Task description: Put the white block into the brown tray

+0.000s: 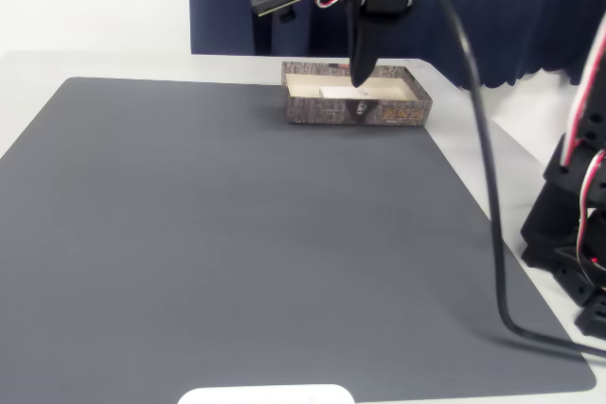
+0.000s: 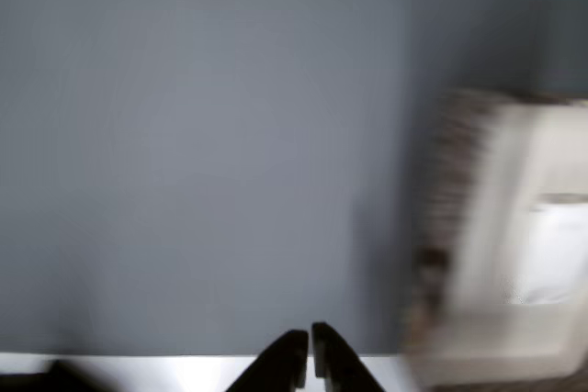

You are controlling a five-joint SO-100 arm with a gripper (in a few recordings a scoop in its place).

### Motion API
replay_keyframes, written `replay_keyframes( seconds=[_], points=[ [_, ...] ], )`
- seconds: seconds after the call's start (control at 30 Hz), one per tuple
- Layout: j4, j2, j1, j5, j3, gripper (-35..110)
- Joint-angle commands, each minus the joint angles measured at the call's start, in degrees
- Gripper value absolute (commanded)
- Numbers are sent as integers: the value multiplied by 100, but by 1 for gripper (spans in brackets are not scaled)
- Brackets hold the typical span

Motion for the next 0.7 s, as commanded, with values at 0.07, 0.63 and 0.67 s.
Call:
replay_keyframes(
  seconds=[0.07,0.63,0.67],
  points=[
    [-53,1854,-1230,1354,1485,0],
    [-413,5590,-4087,3709,5080,0],
    [-501,5783,-4192,3788,5317,0]
  ],
)
